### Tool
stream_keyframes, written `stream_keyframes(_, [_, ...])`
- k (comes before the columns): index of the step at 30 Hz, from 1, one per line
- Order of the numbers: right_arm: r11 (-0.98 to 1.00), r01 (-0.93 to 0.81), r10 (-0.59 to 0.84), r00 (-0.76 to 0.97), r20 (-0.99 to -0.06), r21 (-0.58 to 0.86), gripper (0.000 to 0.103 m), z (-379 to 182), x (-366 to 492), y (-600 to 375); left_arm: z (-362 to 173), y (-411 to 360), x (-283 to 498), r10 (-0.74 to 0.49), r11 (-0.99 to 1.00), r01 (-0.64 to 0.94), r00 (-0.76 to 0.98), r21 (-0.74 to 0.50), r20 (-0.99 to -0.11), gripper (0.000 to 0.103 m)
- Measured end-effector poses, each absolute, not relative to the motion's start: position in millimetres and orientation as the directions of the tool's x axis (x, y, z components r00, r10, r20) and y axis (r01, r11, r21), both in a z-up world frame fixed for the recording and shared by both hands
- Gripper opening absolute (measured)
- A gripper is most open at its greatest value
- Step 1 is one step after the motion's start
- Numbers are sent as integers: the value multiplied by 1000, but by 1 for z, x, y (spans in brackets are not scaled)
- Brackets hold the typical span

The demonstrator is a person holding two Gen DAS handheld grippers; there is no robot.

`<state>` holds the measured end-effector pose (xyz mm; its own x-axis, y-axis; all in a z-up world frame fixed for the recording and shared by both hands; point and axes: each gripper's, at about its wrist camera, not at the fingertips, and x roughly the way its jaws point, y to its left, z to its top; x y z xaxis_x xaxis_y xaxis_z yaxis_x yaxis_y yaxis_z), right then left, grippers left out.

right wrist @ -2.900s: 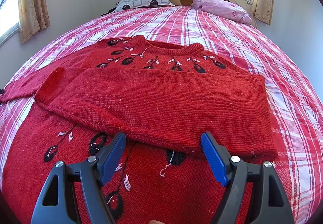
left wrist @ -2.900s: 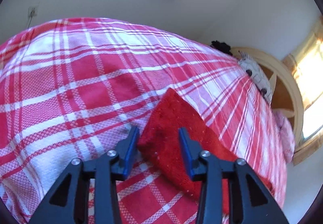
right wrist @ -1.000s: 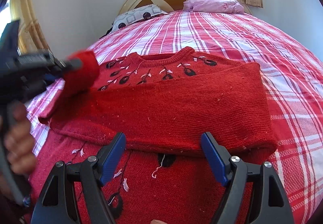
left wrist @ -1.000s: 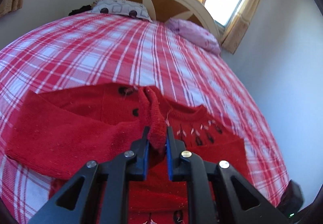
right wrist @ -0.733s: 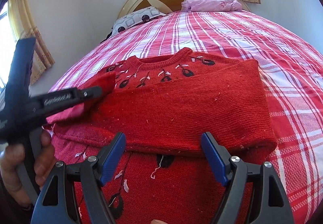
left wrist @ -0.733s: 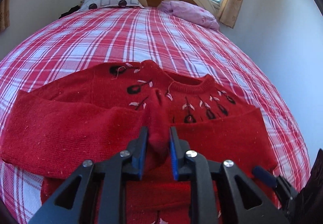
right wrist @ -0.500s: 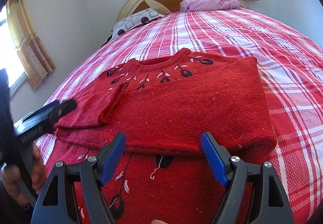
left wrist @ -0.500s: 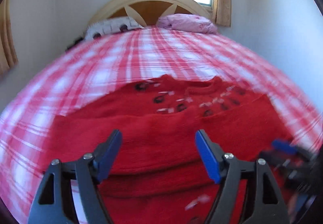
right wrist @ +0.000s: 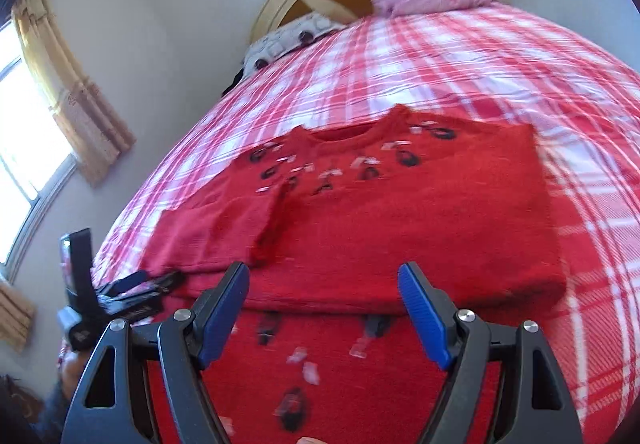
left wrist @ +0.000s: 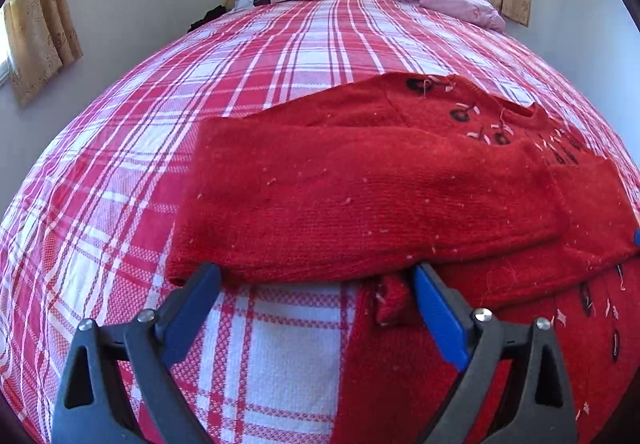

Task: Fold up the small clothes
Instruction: 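Grasp the sweater side edge near the second sleeve with the right gripper, then fold the held side panel toward the sweater center, open right gripper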

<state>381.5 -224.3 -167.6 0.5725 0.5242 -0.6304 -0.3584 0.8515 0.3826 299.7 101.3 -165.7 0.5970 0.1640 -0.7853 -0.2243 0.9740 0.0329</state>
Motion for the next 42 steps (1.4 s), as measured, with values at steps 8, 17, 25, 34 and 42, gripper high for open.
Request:
stream_keyframes(8, [855,-408,504,503,-702,321,78,-172,417,-152,-169,114,298,114,971,-235,590,-34,-800,102])
stream_keyframes(17, [878,-363,463,473,-749,313,51,-204,440,-127,-171,116,298,100,969,-241,585,-55,-805,103])
stream_keyframes(25, [867,-381,483,476,-735,322,8,-197,439,-127,-172,117,298,95,968,-242,584,-62,-806,103])
stream_keyframes(34, [891,-382,445,629,-637,245,7,-155,408,-170,-172,116,298,94,968,-244,584,-64,-806,103])
stream_keyframes(42, [915,-324,402,686,-607,240,7,-144,388,-221,-172,118,298,95,967,-248,582,-65,-807,103])
